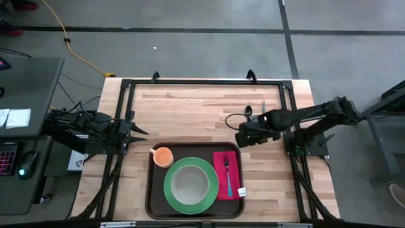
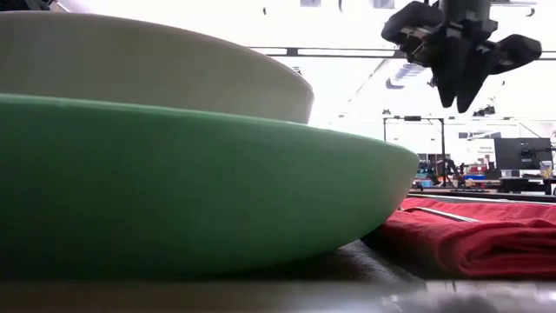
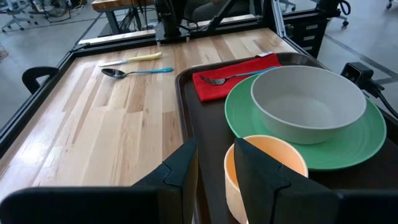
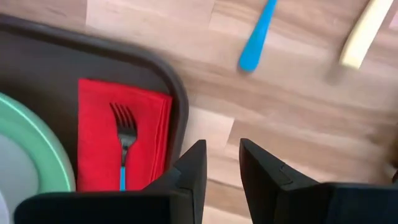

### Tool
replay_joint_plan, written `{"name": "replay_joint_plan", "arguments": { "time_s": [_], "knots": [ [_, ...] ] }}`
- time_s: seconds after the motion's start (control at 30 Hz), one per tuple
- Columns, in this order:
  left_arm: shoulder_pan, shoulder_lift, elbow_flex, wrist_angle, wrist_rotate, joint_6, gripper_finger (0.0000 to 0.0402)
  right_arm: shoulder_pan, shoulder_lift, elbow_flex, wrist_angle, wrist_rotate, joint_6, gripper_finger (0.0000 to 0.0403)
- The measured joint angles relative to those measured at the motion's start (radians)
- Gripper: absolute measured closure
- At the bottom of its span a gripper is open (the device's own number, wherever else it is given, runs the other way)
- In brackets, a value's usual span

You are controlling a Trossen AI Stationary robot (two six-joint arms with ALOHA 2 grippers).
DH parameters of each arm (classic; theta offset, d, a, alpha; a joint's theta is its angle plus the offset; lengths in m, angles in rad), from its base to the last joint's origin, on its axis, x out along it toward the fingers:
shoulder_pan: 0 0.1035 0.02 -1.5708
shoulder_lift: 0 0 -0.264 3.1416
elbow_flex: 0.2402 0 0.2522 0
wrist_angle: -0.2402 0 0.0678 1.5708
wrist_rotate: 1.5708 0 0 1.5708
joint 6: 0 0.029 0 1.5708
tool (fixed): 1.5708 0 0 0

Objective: Set up tray
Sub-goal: Put the blue spoon on the red napkin

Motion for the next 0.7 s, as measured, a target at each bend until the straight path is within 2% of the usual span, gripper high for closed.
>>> {"name": "replay_joint_plan", "arguments": {
  "time_s": [0.5,0.7],
  "knots": [
    [0.0,0.0,0.0,0.0,0.0,0.0,0.0266,-0.17,0.0,0.0,-0.036,0.04,-0.26,0.033],
    [0.0,0.0,0.0,0.0,0.0,0.0,0.0266,-0.229,0.0,0.0,-0.036,0.037,-0.313,0.0329]
  ]
}}
